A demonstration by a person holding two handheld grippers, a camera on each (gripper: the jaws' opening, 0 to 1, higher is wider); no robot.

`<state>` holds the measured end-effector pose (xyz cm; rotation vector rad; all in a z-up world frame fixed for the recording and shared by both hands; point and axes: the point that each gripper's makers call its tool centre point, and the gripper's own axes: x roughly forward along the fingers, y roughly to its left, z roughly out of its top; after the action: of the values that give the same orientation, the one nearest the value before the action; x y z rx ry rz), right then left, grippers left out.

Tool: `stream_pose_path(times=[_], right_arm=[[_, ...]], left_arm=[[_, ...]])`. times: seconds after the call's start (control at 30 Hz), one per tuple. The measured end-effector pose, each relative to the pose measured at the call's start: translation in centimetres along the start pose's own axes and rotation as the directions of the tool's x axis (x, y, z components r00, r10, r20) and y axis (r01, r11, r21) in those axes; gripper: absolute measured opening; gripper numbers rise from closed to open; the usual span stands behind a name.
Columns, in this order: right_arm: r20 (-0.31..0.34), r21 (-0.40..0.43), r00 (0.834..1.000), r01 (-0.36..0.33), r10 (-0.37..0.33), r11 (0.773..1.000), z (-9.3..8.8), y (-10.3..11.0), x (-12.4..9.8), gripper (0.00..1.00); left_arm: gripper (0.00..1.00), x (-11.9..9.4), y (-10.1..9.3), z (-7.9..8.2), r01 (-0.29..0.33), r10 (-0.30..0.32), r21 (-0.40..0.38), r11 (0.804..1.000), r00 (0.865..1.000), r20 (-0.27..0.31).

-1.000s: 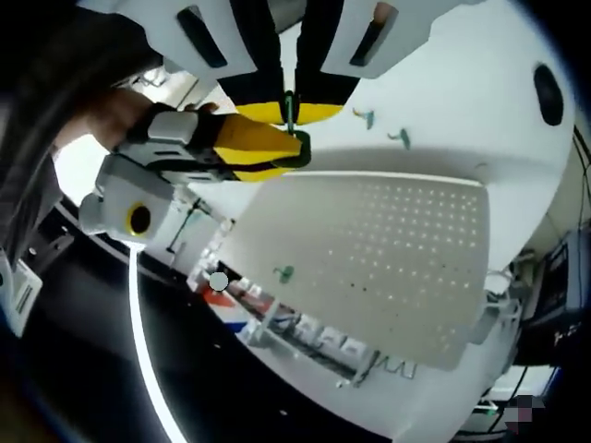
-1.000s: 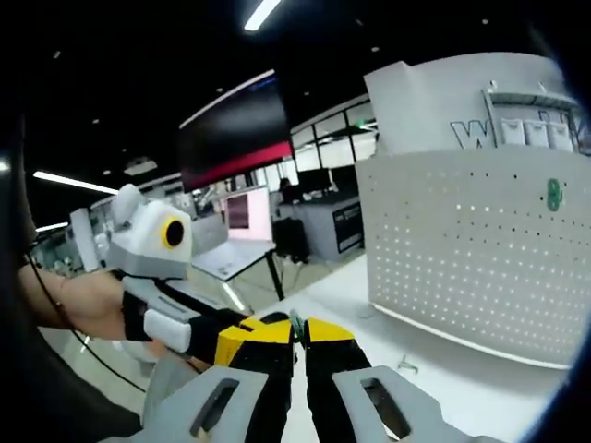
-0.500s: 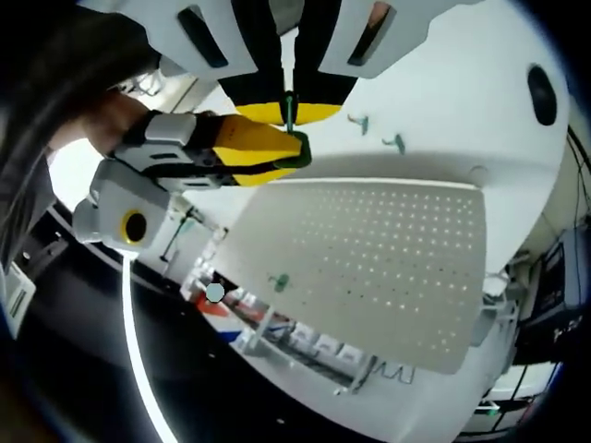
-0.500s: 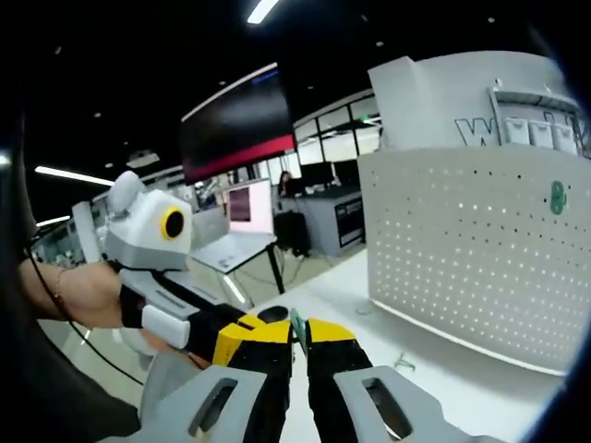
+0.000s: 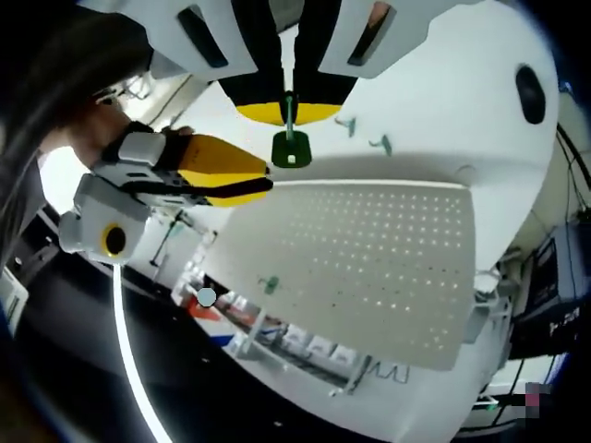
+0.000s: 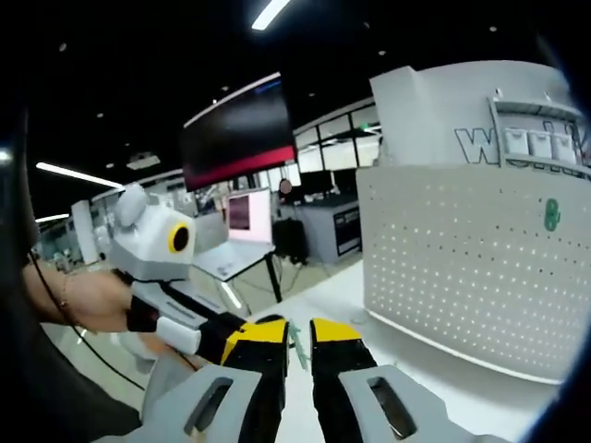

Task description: Insert the hook assembly into the mounting plate slot until the hook locks in place.

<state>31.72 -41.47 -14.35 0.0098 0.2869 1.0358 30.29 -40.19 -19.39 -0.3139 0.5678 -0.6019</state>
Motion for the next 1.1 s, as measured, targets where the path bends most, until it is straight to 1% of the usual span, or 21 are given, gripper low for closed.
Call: stream_pose_path(times=[0.07, 0.13, 0.23, 0.3, 0.4, 0.5, 0.67, 0.77, 0.87, 0.93, 1.1], right_arm=[[0.001, -0.005, 1.0, 0.003, -0.003, 1.0, 0.2, -0.1, -0.3, 0.07], [-0.01, -0.028, 1.0, 0.008, -0.008, 1.0, 0.0, -0.2, -0.5, 0.07], [-0.043, -0.085, 0.999, 0.01, -0.013, 0.996, -0.6, -0.3, -0.7, 0.08], [-0.082, -0.131, 0.997, -0.001, -0.01, 0.991, -1.3, 0.0, -0.7, 0.08], [-0.114, -0.206, 0.993, -0.011, -0.013, 0.978, -2.0, 0.5, -0.5, 0.09], [-0.14, -0.23, 0.99, -0.025, -0.008, 0.973, -2.7, 1.0, -0.1, 0.09], [-0.152, -0.216, 0.988, -0.023, -0.011, 0.976, -3.1, 1.0, 0.6, 0.09], [-0.158, -0.208, 0.987, -0.018, -0.016, 0.978, -3.3, 0.8, 0.9, 0.08], [-0.157, -0.212, 0.987, -0.005, -0.029, 0.977, -3.2, 0.3, 0.8, 0.09], [-0.169, -0.211, 0.985, -0.005, -0.031, 0.978, -3.4, 0.1, 0.8, 0.09], [-0.173, -0.216, 0.984, -0.004, -0.034, 0.976, -3.5, 0.1, 0.8, 0.07]], left_arm=[[0.01, -0.3, 0.4, 0.1, -0.012, 0.012, -0.012, 1.0, 1.0, 0.005], [0.01, -0.4, 0.7, 0.1, -0.021, 0.021, -0.017, 1.0, 1.0, 0.009], [0.01, -0.7, 1.1, 0.4, -0.036, 0.037, -0.025, 0.999, 0.999, 0.017], [0.01, -0.8, 1.3, 0.5, -0.043, 0.043, -0.03, 0.999, 0.999, 0.022], [0.01, -1.0, 1.2, 0.8, -0.043, 0.044, -0.04, 0.998, 0.999, 0.029], [0.01, -1.0, 1.1, 0.9, -0.033, 0.035, -0.054, 0.998, 0.999, 0.033], [0.01, -0.8, 0.0, 1.3, 0.008, -0.005, -0.087, 0.996, 0.999, 0.041], [0.01, -0.7, -0.6, 1.3, 0.023, -0.019, -0.089, 0.996, 0.999, 0.038], [0.01, -0.6, -0.7, 1.3, 0.026, -0.023, -0.096, 0.995, 0.999, 0.034], [0.01, -0.6, -0.8, 1.1, 0.032, -0.028, -0.102, 0.994, 0.999, 0.032], [0.01, -0.5, -1.1, 0.8, 0.036, -0.034, -0.103, 0.994, 0.999, 0.02]])
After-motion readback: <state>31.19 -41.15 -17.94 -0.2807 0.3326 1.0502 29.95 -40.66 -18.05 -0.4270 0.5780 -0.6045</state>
